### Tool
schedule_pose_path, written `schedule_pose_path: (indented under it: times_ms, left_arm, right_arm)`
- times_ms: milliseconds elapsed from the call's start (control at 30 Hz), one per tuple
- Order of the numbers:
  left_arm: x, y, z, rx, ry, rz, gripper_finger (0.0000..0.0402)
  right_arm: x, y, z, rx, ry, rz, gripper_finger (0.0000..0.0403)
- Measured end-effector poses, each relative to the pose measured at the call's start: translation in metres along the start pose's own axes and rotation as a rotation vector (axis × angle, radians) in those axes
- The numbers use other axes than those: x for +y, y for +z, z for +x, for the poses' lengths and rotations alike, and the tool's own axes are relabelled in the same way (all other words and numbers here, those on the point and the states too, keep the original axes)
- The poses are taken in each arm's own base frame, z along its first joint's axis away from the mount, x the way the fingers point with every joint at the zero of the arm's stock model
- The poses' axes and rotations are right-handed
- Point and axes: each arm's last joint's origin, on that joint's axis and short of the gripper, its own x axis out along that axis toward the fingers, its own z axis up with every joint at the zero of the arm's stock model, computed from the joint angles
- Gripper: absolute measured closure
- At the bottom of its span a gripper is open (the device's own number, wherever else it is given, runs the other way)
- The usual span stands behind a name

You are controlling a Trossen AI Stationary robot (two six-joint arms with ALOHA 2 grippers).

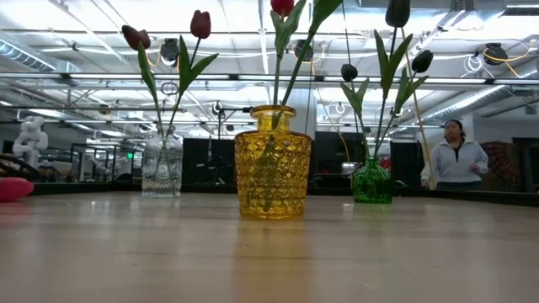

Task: Sort flowers into vase by color
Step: Put the dark red flower into the transparent vase

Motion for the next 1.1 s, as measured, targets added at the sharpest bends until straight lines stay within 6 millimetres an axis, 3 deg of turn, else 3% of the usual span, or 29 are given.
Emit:
schedule_pose_path:
  times_ms: [167,400,667,1100]
  left_arm:
    - [0.003,-0.003,-0.001,-0.002,0.005,-0.029,0.0399]
    - [0.002,-0.003,-0.002,0.003,0.014,-0.048,0.0387]
    - [-0.002,-0.001,-0.003,0.061,0.071,-0.05,0.0382]
    - [-0.011,0.038,-0.024,0.392,0.219,0.046,0.038]
  right_arm:
    - [-0.003,-0.004,0.002,0.028,0.001,0.002,0.0282]
    - [-0.002,-0.005,0.002,0.034,0.017,-0.005,0.0393]
    - [-0.002,-0.006,0.001,0.066,0.019,0.039,0.0399]
    - [-0.011,-0.004,-0.012,0.228,-0.012,0.145,0.0402]
